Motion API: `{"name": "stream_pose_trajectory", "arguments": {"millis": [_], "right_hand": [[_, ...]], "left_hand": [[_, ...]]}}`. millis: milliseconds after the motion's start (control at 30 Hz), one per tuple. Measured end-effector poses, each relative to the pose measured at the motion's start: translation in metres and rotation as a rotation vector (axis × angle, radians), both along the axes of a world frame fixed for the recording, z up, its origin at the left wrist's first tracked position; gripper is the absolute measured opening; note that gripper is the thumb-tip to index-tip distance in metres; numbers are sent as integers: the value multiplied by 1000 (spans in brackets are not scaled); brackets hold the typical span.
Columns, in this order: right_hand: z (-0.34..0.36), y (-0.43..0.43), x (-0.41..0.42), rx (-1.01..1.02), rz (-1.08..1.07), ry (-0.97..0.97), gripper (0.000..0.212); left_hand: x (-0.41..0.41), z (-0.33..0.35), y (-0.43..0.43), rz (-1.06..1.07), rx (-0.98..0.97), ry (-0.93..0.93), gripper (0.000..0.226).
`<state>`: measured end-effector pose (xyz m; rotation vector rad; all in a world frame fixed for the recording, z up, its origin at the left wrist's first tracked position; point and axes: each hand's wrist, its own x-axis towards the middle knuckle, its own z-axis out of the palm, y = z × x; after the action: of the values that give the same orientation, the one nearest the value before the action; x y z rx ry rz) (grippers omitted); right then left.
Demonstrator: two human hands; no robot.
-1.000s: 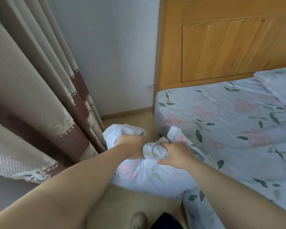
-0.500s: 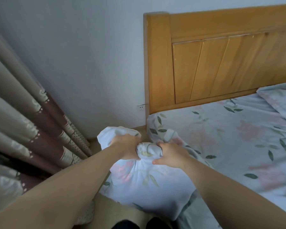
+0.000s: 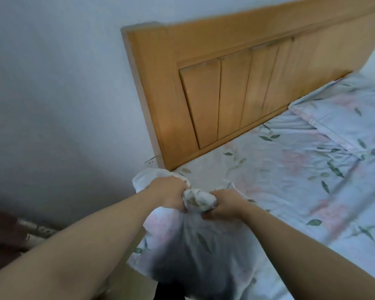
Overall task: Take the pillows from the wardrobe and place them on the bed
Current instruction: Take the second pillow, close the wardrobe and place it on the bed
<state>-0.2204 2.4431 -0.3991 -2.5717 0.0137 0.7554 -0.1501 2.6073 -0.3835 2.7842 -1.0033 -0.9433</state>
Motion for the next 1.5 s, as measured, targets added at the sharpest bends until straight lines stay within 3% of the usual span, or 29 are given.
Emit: {"name": "stream_pose_trajectory", "arguments": {"millis": [167,500,700,833,900,1000,1067,1233,1500], "right_hand": [[23,-11,14,90,-223,43,40],[76,-90,-14,183,-598,-51,41],[126,-153,-24,244,-663,-126,43],[155,-205,-19,265,-707,-225,36],[161,-231,-17,176,-741,-331,32],[152,-269,-13,-275,-850,-475,31],[132,-291,-14,-478,-869,-453,43],[61,-315,-18,-348,-897,-301,52],[-44,-331,-15,-149,-973,-69,48]], "left_hand": [[55,15,-30,-231,25,45,46],[65,86,-149,-467,86,81,27],[61,146,-221,-474,37,125,23],[69,177,-271,-516,-19,-28,29],[71,182,-295,-556,-106,-220,29],[71,163,-325,-476,-438,-598,17],[70,136,-338,-331,-562,-630,42],[70,54,-356,-320,-425,-373,23],[69,-43,-359,-240,-181,-188,32]]}}
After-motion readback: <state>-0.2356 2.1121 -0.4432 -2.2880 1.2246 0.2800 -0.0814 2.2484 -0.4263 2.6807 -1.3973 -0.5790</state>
